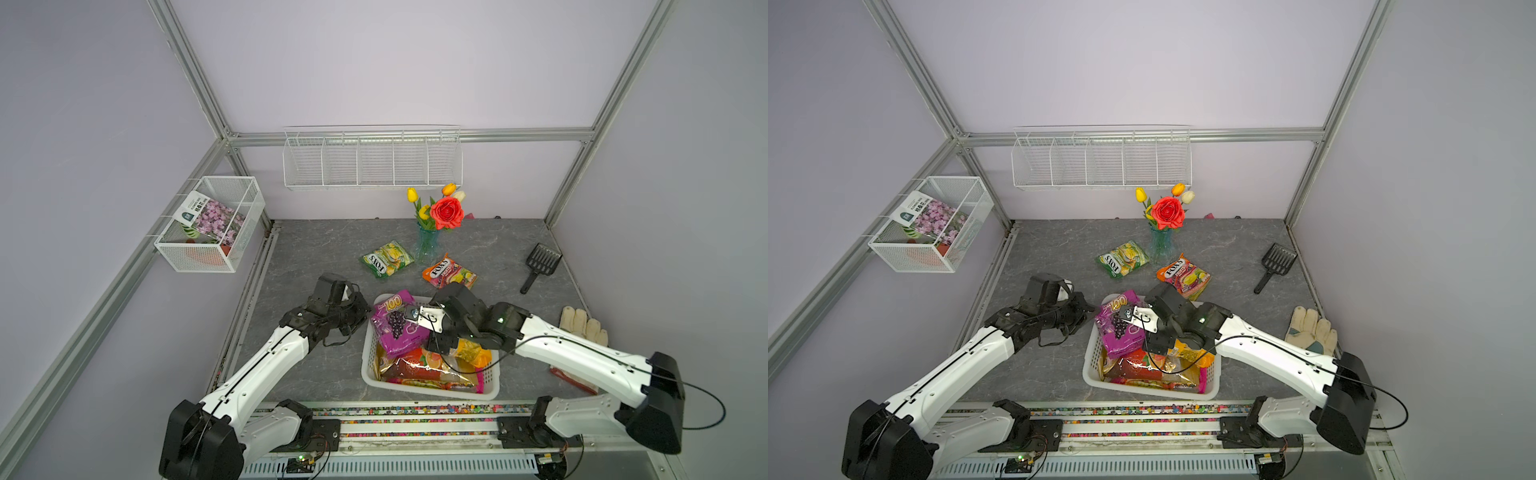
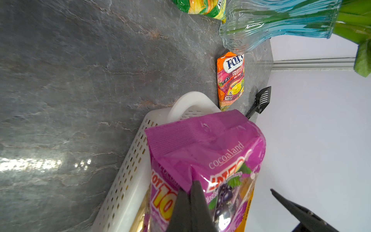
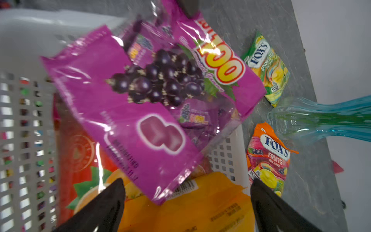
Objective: Put the candies in the basket
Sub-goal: Place the candy in the basket.
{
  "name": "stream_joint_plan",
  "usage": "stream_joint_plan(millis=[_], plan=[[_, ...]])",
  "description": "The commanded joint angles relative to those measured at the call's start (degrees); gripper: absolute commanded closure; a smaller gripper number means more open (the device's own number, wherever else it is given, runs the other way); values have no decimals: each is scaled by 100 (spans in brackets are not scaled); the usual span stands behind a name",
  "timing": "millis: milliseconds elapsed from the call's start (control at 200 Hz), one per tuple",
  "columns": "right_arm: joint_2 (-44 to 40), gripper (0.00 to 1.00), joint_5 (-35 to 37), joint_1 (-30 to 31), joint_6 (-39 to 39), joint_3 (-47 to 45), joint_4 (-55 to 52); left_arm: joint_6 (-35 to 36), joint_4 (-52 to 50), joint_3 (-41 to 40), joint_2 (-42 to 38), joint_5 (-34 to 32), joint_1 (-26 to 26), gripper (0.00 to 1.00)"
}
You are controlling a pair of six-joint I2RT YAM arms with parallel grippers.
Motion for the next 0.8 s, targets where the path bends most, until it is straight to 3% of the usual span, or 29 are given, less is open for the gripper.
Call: stream_joint_plan(millis=[0, 170, 350, 660, 795], plan=[[353, 2, 751, 8, -166, 279, 142, -17, -132, 27, -8, 320, -3, 100], [558, 1, 1009, -110, -20, 368, 470, 106, -83, 22, 86, 615, -4, 100], [660, 2, 680, -556, 277, 416, 856, 405, 65, 37, 158, 1054, -5, 100], [829, 2, 827, -763, 161, 777, 860, 960, -22, 240, 873, 2572, -295, 65], [646, 1, 805, -768, 191, 777, 836, 1481, -590, 660, 1315, 2933, -514, 48]])
